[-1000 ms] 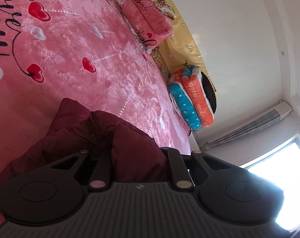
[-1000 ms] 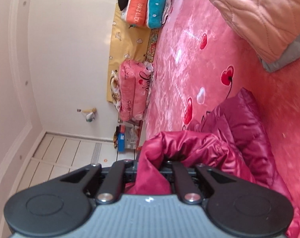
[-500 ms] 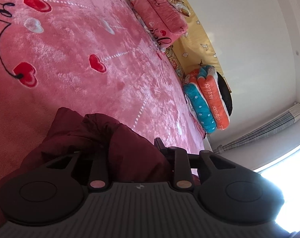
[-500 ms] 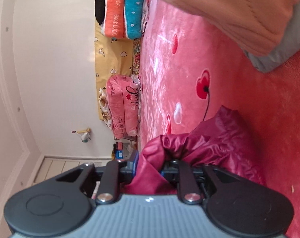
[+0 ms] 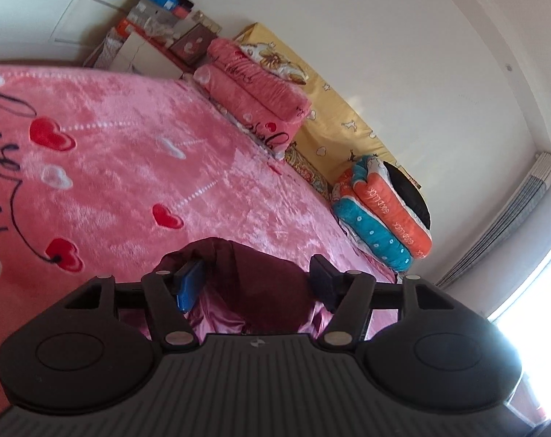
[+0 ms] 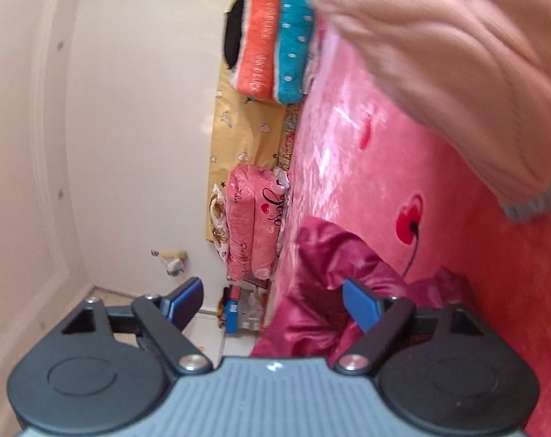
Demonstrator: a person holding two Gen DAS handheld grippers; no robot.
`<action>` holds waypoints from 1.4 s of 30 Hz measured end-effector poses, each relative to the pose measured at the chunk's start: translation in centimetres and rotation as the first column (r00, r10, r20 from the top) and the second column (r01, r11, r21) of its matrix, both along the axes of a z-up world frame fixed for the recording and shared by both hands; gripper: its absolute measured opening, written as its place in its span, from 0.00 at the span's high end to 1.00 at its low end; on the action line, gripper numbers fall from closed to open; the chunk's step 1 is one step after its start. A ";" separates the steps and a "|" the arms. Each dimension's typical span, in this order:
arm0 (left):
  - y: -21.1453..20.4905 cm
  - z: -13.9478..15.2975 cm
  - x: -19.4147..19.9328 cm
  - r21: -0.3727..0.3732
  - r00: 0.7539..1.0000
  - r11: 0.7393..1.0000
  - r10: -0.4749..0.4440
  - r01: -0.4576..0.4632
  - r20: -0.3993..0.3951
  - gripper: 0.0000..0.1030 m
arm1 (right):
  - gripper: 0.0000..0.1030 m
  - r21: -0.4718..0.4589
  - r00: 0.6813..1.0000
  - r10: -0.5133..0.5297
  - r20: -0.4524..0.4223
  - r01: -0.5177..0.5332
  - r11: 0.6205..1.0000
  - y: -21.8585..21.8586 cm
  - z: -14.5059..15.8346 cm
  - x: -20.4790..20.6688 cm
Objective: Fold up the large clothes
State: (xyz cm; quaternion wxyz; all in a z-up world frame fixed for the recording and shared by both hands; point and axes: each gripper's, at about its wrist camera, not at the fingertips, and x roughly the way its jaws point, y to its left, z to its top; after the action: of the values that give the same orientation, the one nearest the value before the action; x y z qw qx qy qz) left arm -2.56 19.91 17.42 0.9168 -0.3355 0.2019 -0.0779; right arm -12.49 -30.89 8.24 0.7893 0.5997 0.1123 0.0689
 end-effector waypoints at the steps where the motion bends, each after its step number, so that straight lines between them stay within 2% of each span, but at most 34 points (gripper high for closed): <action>1: -0.2 0.5 -0.4 0.032 1.000 0.999 0.007 -0.008 0.020 0.22 | 0.17 -0.048 1.000 0.002 0.004 -0.002 0.999 0.4 0.7 0.1; 4: -1.5 1.4 -1.3 0.131 0.998 0.991 -0.015 0.006 0.068 0.14 | 0.15 -0.153 1.000 0.014 0.028 -0.009 0.988 2.1 2.3 0.3; 6: -2.9 1.4 -1.2 0.202 0.996 0.978 -0.066 0.053 0.060 0.14 | 0.14 -0.218 0.998 0.044 0.042 -0.034 0.975 3.9 3.3 0.9; 9: -5.1 0.2 -0.2 0.288 0.992 0.951 -0.125 0.111 0.028 0.17 | 0.13 -0.376 0.995 0.103 0.007 -0.093 0.922 7.8 4.8 2.2; 12: -6.7 -1.6 1.3 0.334 0.984 0.927 -0.176 0.169 -0.011 0.21 | 0.12 -0.534 0.980 0.191 -0.050 -0.188 0.825 12.7 5.7 3.9; 15: -8.2 -3.0 2.3 0.407 0.979 0.891 -0.201 0.201 -0.043 0.22 | 0.12 -0.615 0.960 0.259 -0.110 -0.270 0.741 16.6 5.6 5.5; 17: -8.7 -3.8 2.9 0.431 0.974 0.874 -0.219 0.225 -0.064 0.22 | 0.11 -0.672 0.942 0.290 -0.171 -0.327 0.665 18.6 5.1 6.5; 21: -10.0 -5.0 4.2 0.451 0.967 0.856 -0.233 0.253 -0.100 0.22 | 0.11 -0.784 0.929 0.211 -0.303 -0.369 0.499 20.0 3.1 7.8; 22: -10.1 -5.4 4.5 0.450 0.967 0.855 -0.231 0.256 -0.111 0.22 | 0.11 -0.798 0.928 0.174 -0.330 -0.373 0.473 19.8 2.5 8.2; 23: -10.2 -5.7 4.8 0.450 0.966 0.855 -0.228 0.258 -0.121 0.22 | 0.11 -0.807 0.929 0.142 -0.343 -0.368 0.462 19.3 2.0 8.3; 24: -10.3 -6.2 5.1 0.449 0.965 0.854 -0.227 0.261 -0.130 0.22 | 0.11 -0.805 0.929 0.114 -0.351 -0.362 0.471 18.6 1.5 8.5; 26: -10.6 -6.9 5.5 0.452 0.966 0.854 -0.218 0.258 -0.141 0.21 | 0.11 -0.781 0.929 0.077 -0.362 -0.347 0.519 16.8 0.9 8.5; 28: -11.0 -7.4 5.5 0.456 0.968 0.854 -0.210 0.250 -0.138 0.19 | 0.11 -0.775 0.930 0.036 -0.366 -0.326 0.542 15.3 0.5 8.5; 31: -11.7 -8.1 5.7 0.474 0.971 0.847 -0.199 0.240 -0.136 0.14 | 0.11 -0.788 0.924 -0.039 -0.380 -0.302 0.537 13.9 -0.1 8.8; 34: -12.8 -8.8 6.1 0.509 0.971 0.827 -0.196 0.240 -0.138 0.09 | 0.11 -0.778 0.920 -0.049 -0.389 -0.300 0.553 13.1 -0.8 9.0; 37: -13.3 -9.5 5.7 0.539 0.973 0.810 -0.192 0.233 -0.131 0.05 | 0.11 -0.794 0.916 -0.069 -0.395 -0.303 0.527 13.4 -1.3 9.3; 42: -13.3 -10.7 5.8 0.543 0.974 0.809 -0.188 0.227 -0.128 0.02 | 0.08 -0.813 0.912 -0.093 -0.399 -0.305 0.495 13.8 -2.3 10.1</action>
State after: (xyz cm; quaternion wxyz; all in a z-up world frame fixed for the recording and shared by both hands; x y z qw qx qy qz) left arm 3.25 6.61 6.77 0.9531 -0.0342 0.2821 -0.1041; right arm -2.43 -17.08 5.95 0.9361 0.1179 0.3243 -0.0681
